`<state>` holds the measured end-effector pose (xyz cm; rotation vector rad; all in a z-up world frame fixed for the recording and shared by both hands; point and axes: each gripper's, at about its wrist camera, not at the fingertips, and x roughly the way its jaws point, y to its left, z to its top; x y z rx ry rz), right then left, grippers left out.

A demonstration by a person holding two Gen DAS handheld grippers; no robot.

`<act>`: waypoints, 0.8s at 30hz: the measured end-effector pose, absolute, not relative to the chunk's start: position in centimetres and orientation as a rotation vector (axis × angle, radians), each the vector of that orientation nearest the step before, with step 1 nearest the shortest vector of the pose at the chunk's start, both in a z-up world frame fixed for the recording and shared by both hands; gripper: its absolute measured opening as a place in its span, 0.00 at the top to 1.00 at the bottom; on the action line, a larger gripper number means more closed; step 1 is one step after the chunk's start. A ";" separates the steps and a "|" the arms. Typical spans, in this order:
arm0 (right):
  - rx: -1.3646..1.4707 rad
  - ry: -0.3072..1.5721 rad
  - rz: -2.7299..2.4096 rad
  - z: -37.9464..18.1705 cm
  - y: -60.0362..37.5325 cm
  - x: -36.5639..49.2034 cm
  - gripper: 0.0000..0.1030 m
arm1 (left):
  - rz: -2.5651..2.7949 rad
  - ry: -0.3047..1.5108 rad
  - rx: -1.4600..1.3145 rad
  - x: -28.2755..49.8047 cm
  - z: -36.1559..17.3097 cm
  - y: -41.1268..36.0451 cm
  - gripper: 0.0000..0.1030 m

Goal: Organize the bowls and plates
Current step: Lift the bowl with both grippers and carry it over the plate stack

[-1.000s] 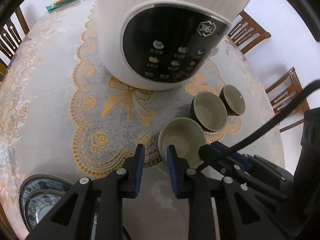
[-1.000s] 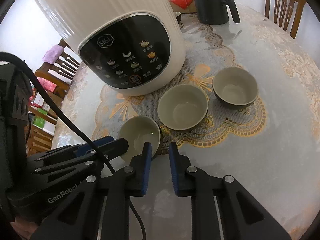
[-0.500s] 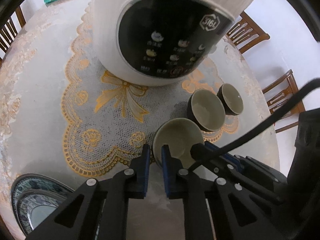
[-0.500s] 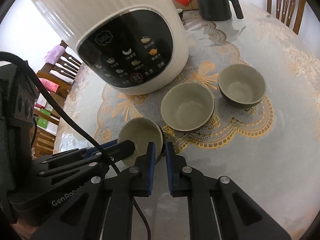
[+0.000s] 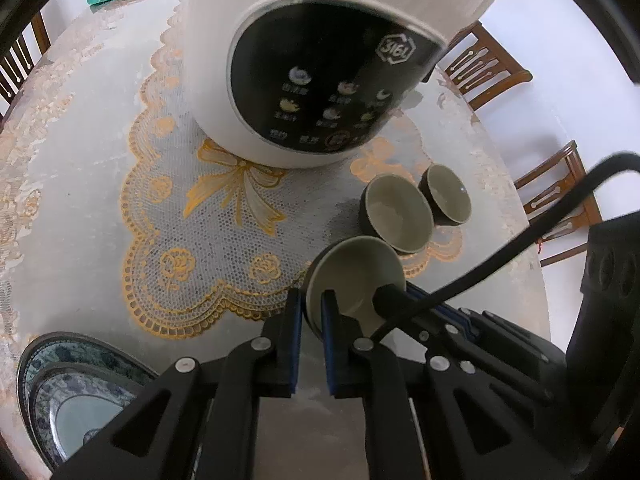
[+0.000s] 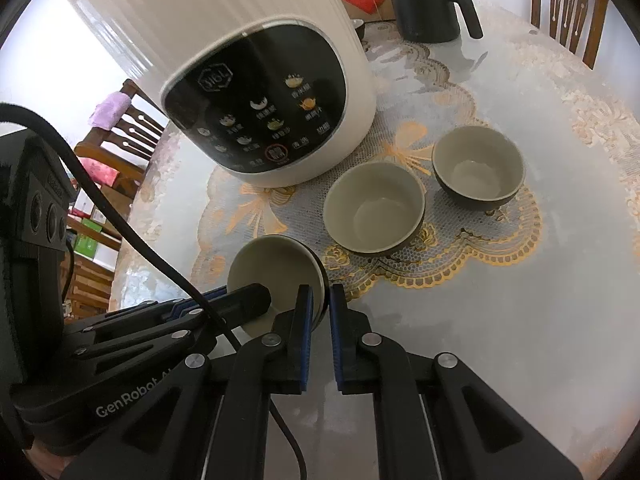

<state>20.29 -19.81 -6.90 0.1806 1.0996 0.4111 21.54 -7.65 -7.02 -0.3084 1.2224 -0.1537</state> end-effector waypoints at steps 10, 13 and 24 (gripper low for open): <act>0.185 1.084 0.425 -5.6 -19.8 18.8 0.89 | -0.143 1.203 -0.314 19.7 -5.2 -7.0 0.92; 0.183 1.080 0.433 -5.3 -19.5 18.3 0.89 | -0.135 1.196 -0.318 19.1 -4.8 -6.9 0.92; 0.168 1.080 0.480 -4.6 -17.5 15.3 0.89 | -0.081 1.182 -0.339 15.3 -3.6 -5.4 0.92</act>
